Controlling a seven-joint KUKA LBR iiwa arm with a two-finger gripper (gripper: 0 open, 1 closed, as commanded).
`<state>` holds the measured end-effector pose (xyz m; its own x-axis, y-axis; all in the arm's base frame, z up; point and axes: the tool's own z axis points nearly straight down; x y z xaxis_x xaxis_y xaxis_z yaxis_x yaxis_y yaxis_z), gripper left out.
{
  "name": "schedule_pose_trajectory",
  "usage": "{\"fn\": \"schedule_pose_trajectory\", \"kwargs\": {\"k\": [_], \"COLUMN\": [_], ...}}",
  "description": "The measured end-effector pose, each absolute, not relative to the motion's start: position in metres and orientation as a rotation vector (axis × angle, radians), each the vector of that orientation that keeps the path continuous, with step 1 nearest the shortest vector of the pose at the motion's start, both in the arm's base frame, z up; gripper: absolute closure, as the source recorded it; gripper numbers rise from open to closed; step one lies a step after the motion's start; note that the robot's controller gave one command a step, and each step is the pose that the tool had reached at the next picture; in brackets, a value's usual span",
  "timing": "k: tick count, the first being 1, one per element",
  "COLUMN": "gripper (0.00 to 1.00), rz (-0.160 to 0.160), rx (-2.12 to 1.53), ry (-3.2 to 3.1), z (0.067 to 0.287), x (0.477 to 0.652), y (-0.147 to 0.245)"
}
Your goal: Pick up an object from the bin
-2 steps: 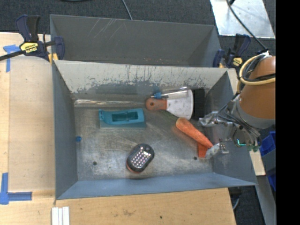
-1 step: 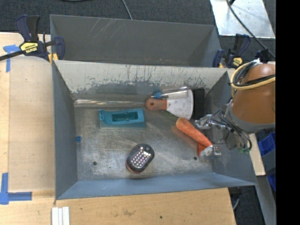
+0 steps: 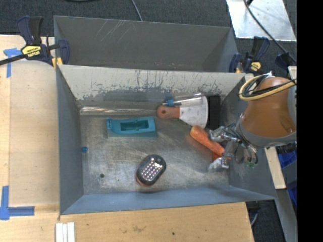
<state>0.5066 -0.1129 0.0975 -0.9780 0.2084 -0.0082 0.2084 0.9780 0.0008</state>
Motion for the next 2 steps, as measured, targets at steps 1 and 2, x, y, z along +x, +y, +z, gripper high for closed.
{"fn": "schedule_pose_trajectory", "kwargs": {"k": [1,2], "gripper": [0.0,1.0], "rz": [-0.016,-0.001], "rx": [0.27,0.586], "ry": [3.103,3.087], "z": [0.084,0.083], "x": [0.521,0.497], "y": [-0.118,-0.117]}}
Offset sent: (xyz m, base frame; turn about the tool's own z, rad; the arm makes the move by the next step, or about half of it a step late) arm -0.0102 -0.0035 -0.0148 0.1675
